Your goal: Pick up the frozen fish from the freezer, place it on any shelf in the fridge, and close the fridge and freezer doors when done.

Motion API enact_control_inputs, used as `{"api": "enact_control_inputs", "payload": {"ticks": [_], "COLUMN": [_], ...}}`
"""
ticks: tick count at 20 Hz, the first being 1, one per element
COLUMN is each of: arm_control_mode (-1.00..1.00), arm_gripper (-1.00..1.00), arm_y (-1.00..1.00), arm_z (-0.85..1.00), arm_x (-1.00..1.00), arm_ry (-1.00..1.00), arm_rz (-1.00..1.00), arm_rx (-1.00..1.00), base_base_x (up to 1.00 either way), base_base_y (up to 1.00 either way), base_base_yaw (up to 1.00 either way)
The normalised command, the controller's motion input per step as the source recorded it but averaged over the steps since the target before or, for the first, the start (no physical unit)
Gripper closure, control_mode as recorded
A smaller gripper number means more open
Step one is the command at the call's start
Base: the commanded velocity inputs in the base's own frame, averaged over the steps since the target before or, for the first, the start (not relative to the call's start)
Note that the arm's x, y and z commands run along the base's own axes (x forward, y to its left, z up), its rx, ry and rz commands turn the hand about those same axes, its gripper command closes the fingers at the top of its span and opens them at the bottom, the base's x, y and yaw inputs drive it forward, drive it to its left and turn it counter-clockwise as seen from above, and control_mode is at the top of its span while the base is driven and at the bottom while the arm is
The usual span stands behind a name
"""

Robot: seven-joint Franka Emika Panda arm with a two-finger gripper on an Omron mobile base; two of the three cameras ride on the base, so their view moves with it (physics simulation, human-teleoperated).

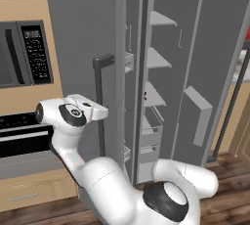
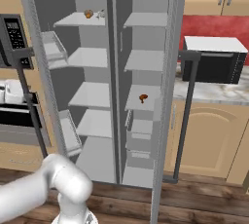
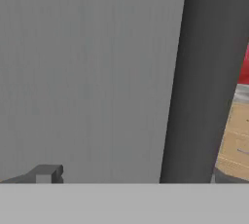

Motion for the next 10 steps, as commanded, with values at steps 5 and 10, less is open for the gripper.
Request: {"api": "enact_control_inputs", "payload": {"ticks": [5,10], "arm_control_mode": [-1.0,-1.0], "arm_gripper": [-1.0,-1.0], "arm_y": [-0.94,-1.0], "arm_z": [0.0,-0.02], "arm_x": [1.0,1.0], "arm_ry": [0.0,-0.03], "arm_rz": [0.11,0.17], "arm_rx": [0.09,0.07], "base_base_x": [0.0,0.0], "base_base_y": [0.0,0.0], "base_base_yaw": [0.0,0.0]}}
